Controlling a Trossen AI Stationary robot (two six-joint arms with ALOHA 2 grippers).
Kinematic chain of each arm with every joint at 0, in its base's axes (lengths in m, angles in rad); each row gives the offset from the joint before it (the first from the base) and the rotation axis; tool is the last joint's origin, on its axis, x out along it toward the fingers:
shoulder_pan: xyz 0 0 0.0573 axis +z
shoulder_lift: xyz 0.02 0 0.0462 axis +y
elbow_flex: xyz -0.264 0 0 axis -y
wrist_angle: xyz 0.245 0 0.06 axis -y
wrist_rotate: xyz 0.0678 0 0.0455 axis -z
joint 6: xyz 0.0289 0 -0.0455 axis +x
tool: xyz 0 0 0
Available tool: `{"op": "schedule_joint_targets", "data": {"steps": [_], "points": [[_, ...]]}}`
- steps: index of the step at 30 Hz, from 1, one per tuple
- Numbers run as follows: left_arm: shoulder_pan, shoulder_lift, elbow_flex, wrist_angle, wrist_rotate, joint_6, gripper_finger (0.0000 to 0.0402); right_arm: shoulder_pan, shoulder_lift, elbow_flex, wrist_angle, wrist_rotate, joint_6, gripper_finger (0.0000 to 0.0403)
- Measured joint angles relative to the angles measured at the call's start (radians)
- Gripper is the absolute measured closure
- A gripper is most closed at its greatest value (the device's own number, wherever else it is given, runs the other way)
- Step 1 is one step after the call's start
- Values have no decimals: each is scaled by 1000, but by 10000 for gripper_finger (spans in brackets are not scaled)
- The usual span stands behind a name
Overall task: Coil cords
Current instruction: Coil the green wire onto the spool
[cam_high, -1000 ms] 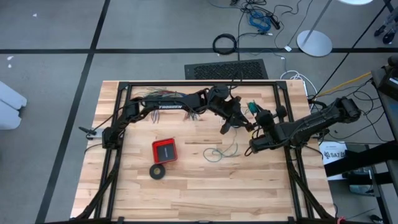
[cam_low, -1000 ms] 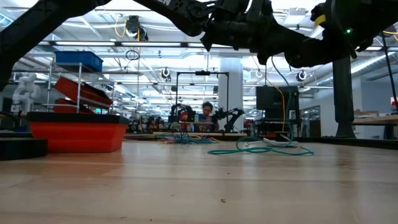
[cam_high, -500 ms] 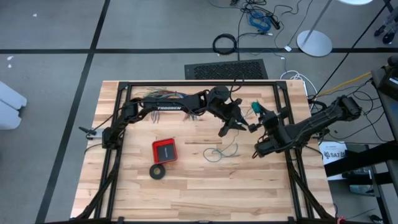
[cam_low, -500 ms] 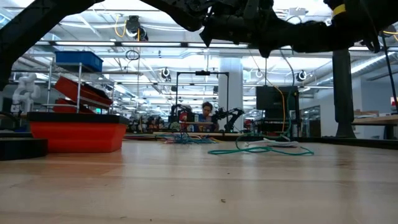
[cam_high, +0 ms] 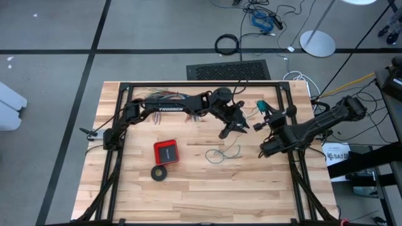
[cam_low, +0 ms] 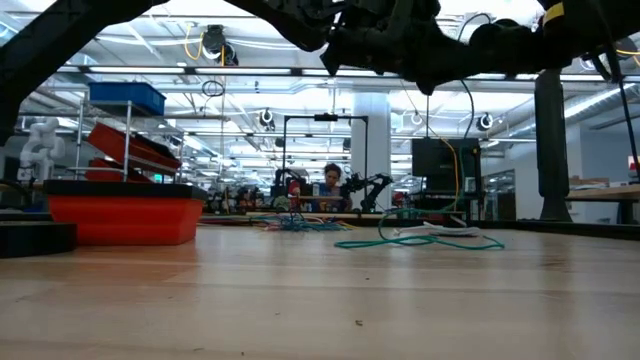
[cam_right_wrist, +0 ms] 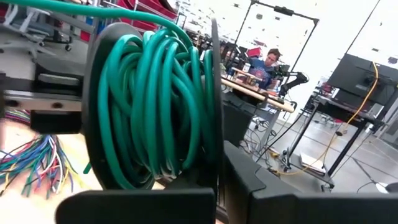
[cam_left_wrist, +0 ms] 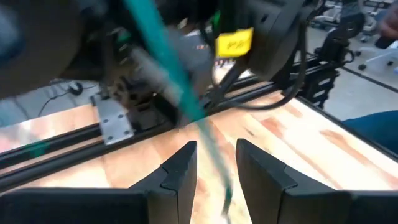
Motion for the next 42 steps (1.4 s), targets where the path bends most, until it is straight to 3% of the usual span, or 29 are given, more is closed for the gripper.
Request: {"op": "schedule_joint_targets", "data": {"steps": [16, 28, 31, 37, 42], "points": [[24, -58, 0, 48, -35, 0, 282, 125, -229, 0, -8, 0, -186, 403], [-2, -57, 0, 33, -26, 7, 282, 182, -278, 0, -7, -2, -266, 403], [-1, -57, -1, 64, 18, -2, 282, 182, -278, 0, -7, -2, -266, 403], [-37, -54, -107, 179, -8, 20, 282, 192, -278, 0, -6, -3, -260, 403], [-7, -39, -206, 286, -86, 23, 282, 220, -279, 0, -6, -4, -256, 403]]}}
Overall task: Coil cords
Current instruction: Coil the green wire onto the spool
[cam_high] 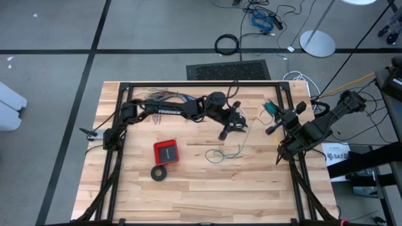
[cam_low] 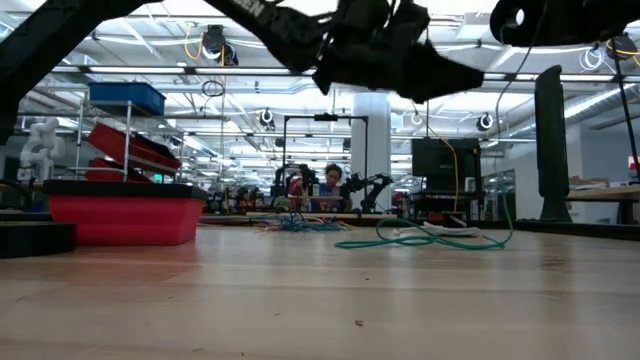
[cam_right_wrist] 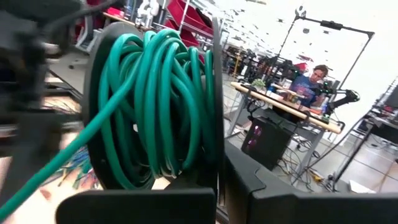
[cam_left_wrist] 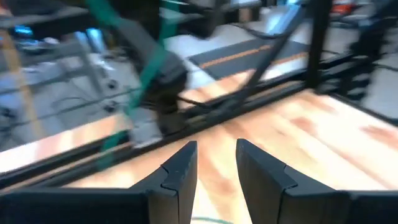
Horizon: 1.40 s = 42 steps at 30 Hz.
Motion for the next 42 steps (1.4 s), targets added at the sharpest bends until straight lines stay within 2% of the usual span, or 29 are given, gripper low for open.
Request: {"op": "schedule_joint_targets", "data": {"steps": [7, 10, 14, 17, 22, 26, 32, 42], "points": [[70, -48, -15, 114, -45, -11, 283, 38, 0, 0, 25, -25, 0, 403], [79, -87, -14, 110, -36, 71, 283, 51, 0, 0, 26, -39, 1, 403], [64, -118, -14, 104, 11, 196, 283, 64, 0, 0, 35, -56, 1, 403], [43, -119, -14, 99, 9, 262, 283, 76, 0, 0, 47, -58, 1, 403], [28, -118, -14, 129, -1, 246, 283, 101, 0, 0, 91, -69, -14, 403], [24, -109, -14, 205, 11, 159, 283, 111, 12, 0, 187, -83, -107, 403], [6, -107, -14, 207, 14, 140, 283, 111, 28, 0, 360, -84, -296, 403], [-11, -107, -14, 206, -63, 141, 273, 111, 34, 0, 559, -130, -499, 403]]}}
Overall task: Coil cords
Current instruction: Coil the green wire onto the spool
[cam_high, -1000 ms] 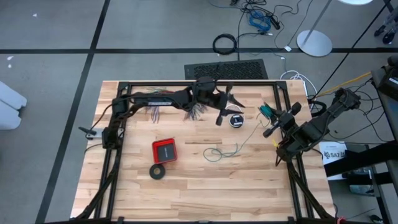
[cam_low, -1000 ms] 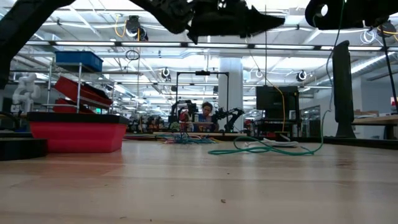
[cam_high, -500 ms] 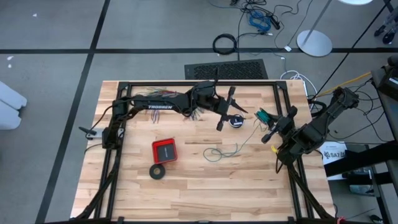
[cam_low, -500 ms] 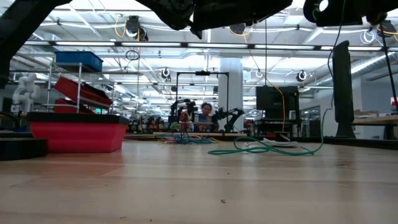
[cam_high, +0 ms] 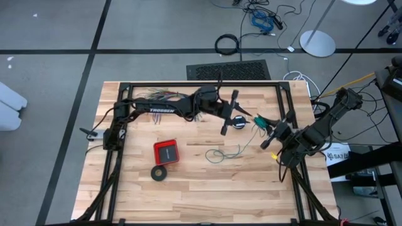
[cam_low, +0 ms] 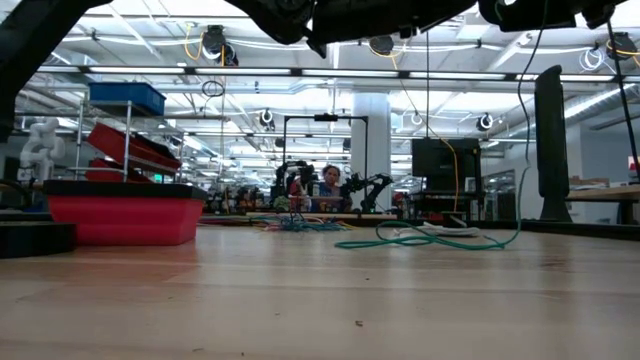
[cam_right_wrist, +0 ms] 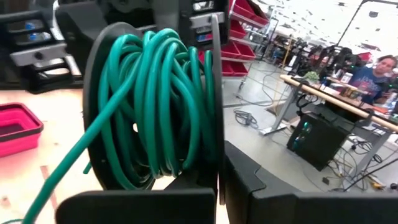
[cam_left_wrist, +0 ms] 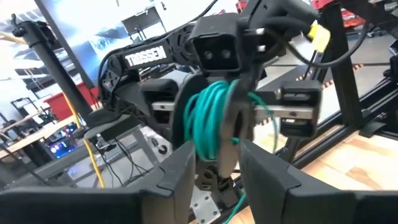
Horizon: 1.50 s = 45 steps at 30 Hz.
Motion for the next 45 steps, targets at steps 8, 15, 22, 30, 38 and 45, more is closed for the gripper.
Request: {"op": "schedule_joint_targets", "data": {"steps": [8, 15, 22, 30, 38, 45], "points": [[-2, 0, 0, 0, 4, -33, 198, 2, 15, 0, 50, -7, -57, 403], [-13, 2, 0, -9, 9, -36, 202, 2, 15, 0, 51, -9, -57, 403], [-12, 2, 0, -18, 45, -36, 274, 1, 17, 0, 51, -31, -61, 403], [-25, 2, 0, -28, 41, -35, 314, -21, 18, 0, 58, -35, -69, 403], [-28, 2, 0, -30, 29, -34, 356, -28, 25, 0, 71, -36, -85, 403], [-18, 2, 0, -50, 40, -27, 397, -20, 25, 0, 69, -33, -112, 403]]}}
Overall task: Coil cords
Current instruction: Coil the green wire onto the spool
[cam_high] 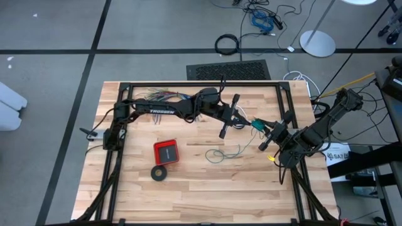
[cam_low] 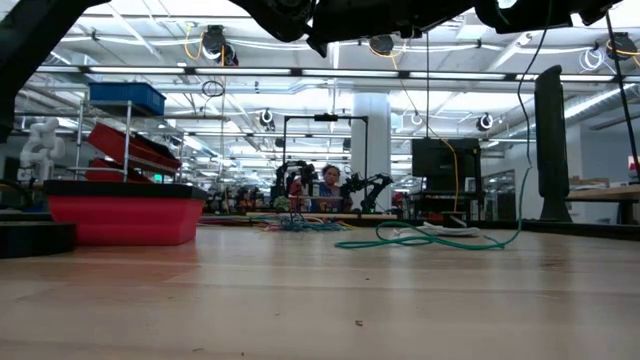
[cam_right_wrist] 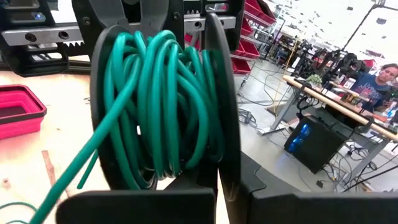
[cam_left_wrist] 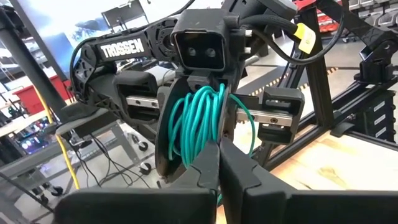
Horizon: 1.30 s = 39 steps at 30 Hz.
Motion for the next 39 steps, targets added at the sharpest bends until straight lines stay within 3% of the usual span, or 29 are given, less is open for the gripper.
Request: {"op": "schedule_joint_targets", "data": {"steps": [27, 39], "points": [[76, -1, 2, -108, -14, 24, 402, 52, -2, 0, 22, 62, -52, 403], [95, -6, 3, -171, -102, 29, 390, 52, -7, 0, 188, 59, -233, 403]]}}
